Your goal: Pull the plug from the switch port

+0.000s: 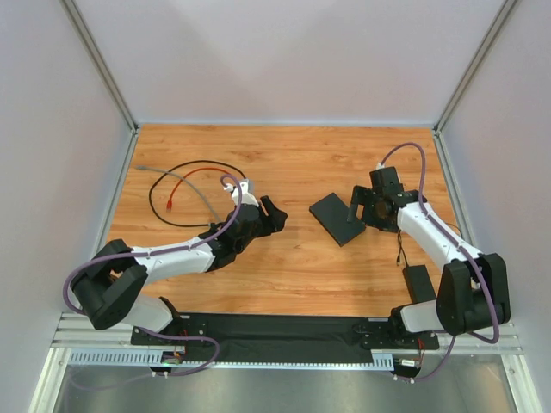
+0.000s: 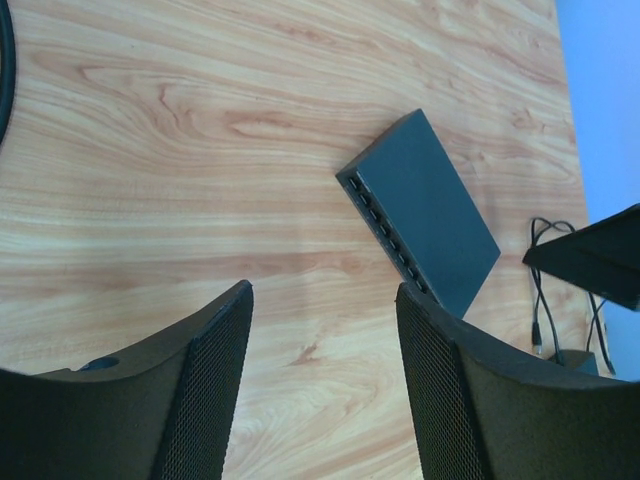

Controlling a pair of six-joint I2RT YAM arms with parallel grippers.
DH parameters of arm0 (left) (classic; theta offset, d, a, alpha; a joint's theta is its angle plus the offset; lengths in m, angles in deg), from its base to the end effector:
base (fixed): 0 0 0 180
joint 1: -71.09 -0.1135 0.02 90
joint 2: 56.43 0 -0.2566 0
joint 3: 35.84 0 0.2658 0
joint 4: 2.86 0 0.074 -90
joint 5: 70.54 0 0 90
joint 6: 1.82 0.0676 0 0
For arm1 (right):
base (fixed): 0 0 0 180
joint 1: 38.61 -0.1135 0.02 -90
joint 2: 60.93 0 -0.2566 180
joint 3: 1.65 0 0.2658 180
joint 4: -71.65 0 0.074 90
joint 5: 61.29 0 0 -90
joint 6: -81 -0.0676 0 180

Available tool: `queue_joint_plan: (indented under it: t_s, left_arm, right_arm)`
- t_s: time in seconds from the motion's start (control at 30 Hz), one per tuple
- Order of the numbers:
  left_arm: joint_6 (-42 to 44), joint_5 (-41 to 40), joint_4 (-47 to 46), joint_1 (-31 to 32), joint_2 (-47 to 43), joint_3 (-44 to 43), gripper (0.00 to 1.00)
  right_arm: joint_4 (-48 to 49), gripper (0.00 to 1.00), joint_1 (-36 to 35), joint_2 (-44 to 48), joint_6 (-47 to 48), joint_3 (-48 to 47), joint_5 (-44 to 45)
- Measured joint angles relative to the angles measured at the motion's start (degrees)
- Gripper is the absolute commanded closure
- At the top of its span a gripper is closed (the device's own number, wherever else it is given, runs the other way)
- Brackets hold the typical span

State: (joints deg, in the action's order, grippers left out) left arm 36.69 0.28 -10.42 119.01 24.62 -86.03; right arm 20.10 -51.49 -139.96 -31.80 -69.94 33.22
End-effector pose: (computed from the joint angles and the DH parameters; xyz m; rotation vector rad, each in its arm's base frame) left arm 0.2409 -0.2336 0.1761 -0.2889 2.0224 -0.7973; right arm 0.2917 0.0613 0.1907 0.2553 2.6437 0.1011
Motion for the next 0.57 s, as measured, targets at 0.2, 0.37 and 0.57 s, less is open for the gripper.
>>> queue_joint_plan:
  t_s: [0.2,0.37,0.57]
  left_arm:
    - [-0.04,2.36,-0.98,0.00,-2.80,4.09,0.32]
    - [-0.04,5.29,-5.49,0.00,-3.21,8.04,0.29]
    - [-0.09,7.26,-10.27,0.00,-3.30,10.91,0.27]
  right_arm:
    - [1.57,0.00,0.00,0.55,-1.46,6.45,-0.92]
    - [3.58,0.00,0.00,3.91,-1.44,9.60,-2.71]
    - [8.07,0.00,0.00,4.35,-1.44,12.41,-6.84]
